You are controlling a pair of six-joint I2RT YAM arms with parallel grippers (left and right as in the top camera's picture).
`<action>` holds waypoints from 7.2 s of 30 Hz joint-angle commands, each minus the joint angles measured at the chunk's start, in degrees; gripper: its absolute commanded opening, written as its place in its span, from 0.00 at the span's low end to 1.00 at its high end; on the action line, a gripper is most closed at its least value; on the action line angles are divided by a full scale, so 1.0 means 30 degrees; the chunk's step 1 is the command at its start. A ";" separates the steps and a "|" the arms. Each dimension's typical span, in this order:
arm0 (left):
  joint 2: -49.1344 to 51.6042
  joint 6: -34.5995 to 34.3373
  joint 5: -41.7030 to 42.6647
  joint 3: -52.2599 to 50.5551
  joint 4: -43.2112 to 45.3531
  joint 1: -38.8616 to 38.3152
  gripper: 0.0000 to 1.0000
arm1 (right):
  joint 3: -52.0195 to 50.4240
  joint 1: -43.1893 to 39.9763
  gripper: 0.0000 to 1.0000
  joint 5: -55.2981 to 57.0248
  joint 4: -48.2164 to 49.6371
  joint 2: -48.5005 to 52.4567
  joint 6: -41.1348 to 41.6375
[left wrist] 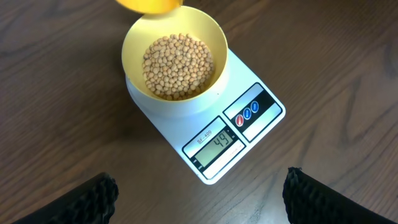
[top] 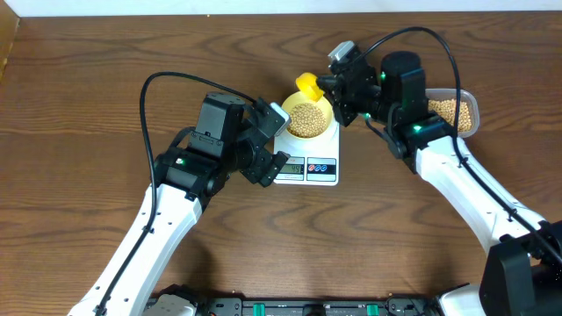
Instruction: Scoop item into bowl and weigh 50g on scale
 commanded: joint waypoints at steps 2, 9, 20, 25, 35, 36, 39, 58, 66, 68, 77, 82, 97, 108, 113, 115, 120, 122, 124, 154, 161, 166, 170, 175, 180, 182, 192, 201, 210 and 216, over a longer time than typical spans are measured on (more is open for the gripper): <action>-0.0277 0.0321 -0.0007 -0.0131 0.0015 -0.0022 0.87 | 0.0022 -0.0153 0.01 0.0007 0.0233 0.0109 0.0882; -0.0277 0.0321 -0.0007 -0.0131 0.0015 -0.0022 0.87 | 0.0022 -0.0138 0.01 0.0015 0.0153 0.0109 0.0867; -0.0277 0.0321 -0.0007 -0.0131 0.0015 -0.0022 0.87 | 0.0022 -0.0138 0.01 0.0007 -0.0423 0.0124 0.0867; -0.0277 0.0321 -0.0007 -0.0131 0.0015 -0.0022 0.87 | 0.0022 -0.0138 0.01 0.0007 -0.0787 0.0124 0.0867; -0.0277 0.0321 -0.0007 -0.0131 0.0015 -0.0022 0.86 | 0.0022 -0.0131 0.01 0.0007 -0.1071 0.0131 0.0867; -0.0277 0.0321 -0.0007 -0.0131 0.0015 -0.0022 0.87 | 0.0022 -0.0124 0.01 0.0007 -0.1093 0.0131 0.0867; -0.0277 0.0321 -0.0007 -0.0131 0.0015 -0.0022 0.87 | 0.0022 -0.0117 0.01 0.0007 -0.1107 0.0219 0.0867; -0.0277 0.0321 -0.0007 -0.0131 0.0015 -0.0022 0.87 | 0.0022 0.0153 0.01 -0.0007 -0.1129 0.0765 0.0729; -0.0277 0.0321 -0.0007 -0.0131 0.0022 -0.0022 0.87 | 0.0022 0.0270 0.01 -0.0146 -0.1122 0.1042 0.0794; -0.0277 0.0321 -0.0007 -0.0131 0.0015 -0.0022 0.87 | 0.0022 0.0408 0.01 -0.0138 -0.1129 0.1093 0.0787; -0.0277 0.0321 -0.0007 -0.0131 0.0015 -0.0022 0.87 | 0.0022 0.0903 0.01 -0.0138 -0.1625 0.1603 0.0787; -0.0277 0.0321 -0.0007 -0.0131 0.0015 -0.0022 0.87 | 0.0022 0.0940 0.01 -0.0138 -0.2339 0.1785 0.0787; -0.0277 0.0321 -0.0007 -0.0131 0.0015 -0.0022 0.87 | 0.0022 0.0933 0.01 -0.1581 0.0000 0.1778 0.1727; -0.0277 0.0321 -0.0007 -0.0131 0.0015 -0.0022 0.87 | 0.0022 0.0933 0.01 -0.1581 -0.0066 0.1778 0.1807; -0.0277 0.0321 -0.0007 -0.0131 0.0015 -0.0022 0.87 | 0.0022 0.0816 0.01 -0.1523 -0.0109 0.1778 0.1785; -0.0277 0.0321 -0.0007 -0.0131 0.0015 -0.0022 0.87 | 0.0022 0.0736 0.01 -0.1421 -0.0306 0.1778 0.1712; -0.0277 0.0321 -0.0007 -0.0131 0.0015 -0.0022 0.87 | 0.0022 0.0685 0.01 -0.1413 -0.1530 0.1785 0.0874; -0.0277 0.0321 -0.0007 -0.0131 0.0015 -0.0022 0.87 | 0.0022 0.0685 0.01 -0.1399 -0.1894 0.1785 0.0481; -0.0277 0.0321 -0.0007 -0.0131 0.0015 -0.0022 0.87 | 0.0022 0.0685 0.01 -0.1362 -0.1953 0.1785 0.0488; -0.0277 0.0321 -0.0007 -0.0131 0.0015 -0.0022 0.87 | 0.0051 -0.2033 0.01 -0.1355 0.0226 -0.1574 0.3657; -0.0277 0.0321 -0.0007 -0.0131 0.0015 -0.0022 0.87 | 0.0051 -0.4583 0.01 0.0146 -0.0306 -0.2557 0.7227; -0.0277 0.0321 -0.0007 -0.0131 0.0015 -0.0022 0.87 | 0.0051 -0.6564 0.01 0.2018 -0.2135 -0.2820 1.0025; -0.0277 0.0321 -0.0007 -0.0131 0.0015 -0.0022 0.87 | 0.0051 -0.8000 0.01 0.2499 -0.3993 -0.2878 1.2932; -0.0277 0.0321 -0.0007 -0.0131 0.0015 -0.0022 0.87 | 0.0051 -0.9194 0.01 0.2703 -0.4597 -0.2885 1.4069; -0.0277 0.0321 -0.0007 -0.0131 0.0015 -0.0022 0.87 | 0.0051 -0.9741 0.01 0.5122 -0.6331 -0.2885 1.4069; -0.0277 0.0321 -0.0007 -0.0131 0.0015 -0.0022 0.87 | 0.0051 -0.9799 0.01 0.6178 -0.7548 -0.2885 1.4069; -0.0277 0.0321 -0.0007 -0.0131 0.0015 -0.0022 0.87 | 0.0051 -0.9785 0.01 0.9005 -0.9522 -0.2878 1.3333; -0.0277 0.0321 -0.0007 -0.0131 0.0015 -0.0022 0.87 | 0.0022 -0.9763 0.09 0.9865 -1.0579 -0.2878 1.3355; -0.0277 0.0321 -0.0007 -0.0131 0.0015 -0.0022 0.87 | 0.0022 -0.9763 0.60 0.9879 -1.0739 -0.2878 1.3347; -0.0277 0.0321 -0.0007 -0.0131 0.0015 -0.0022 0.87 | 0.0022 -0.9763 0.97 0.9857 -1.0950 -0.2878 1.2764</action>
